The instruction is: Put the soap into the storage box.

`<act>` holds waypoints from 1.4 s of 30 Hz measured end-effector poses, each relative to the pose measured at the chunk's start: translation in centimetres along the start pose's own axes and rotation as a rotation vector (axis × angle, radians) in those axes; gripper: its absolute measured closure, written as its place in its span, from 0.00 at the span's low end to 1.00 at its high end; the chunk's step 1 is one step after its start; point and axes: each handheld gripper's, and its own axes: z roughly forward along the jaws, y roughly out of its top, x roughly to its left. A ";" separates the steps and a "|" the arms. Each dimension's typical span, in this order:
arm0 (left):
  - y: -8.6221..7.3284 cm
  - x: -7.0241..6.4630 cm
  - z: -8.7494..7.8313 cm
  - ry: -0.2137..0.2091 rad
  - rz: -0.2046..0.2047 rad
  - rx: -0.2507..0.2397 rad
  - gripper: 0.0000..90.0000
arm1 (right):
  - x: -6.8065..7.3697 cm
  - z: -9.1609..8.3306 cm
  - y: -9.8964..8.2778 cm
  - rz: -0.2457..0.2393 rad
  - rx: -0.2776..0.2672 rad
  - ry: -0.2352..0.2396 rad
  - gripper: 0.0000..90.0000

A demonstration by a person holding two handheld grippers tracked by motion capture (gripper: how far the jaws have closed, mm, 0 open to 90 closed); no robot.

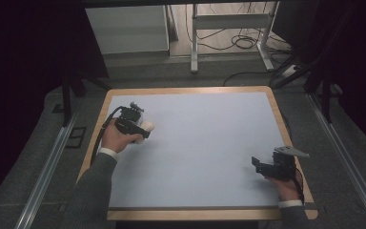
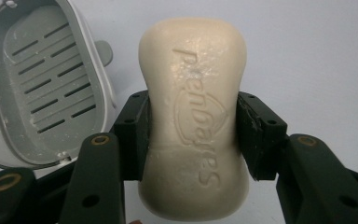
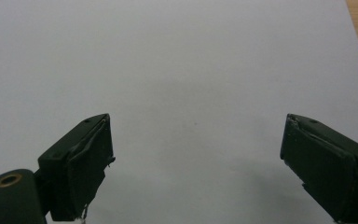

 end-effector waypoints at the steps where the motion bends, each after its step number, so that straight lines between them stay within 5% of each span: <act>1: 0.0 0.1 0.0 0.003 0.000 -0.001 0.55 | 0.0 0.0 0.0 0.000 0.000 0.001 0.10; 42: 1.0 6.1 1.5 0.070 -0.151 -0.025 0.55 | -0.1 0.2 -0.1 -0.001 0.014 -0.011 0.10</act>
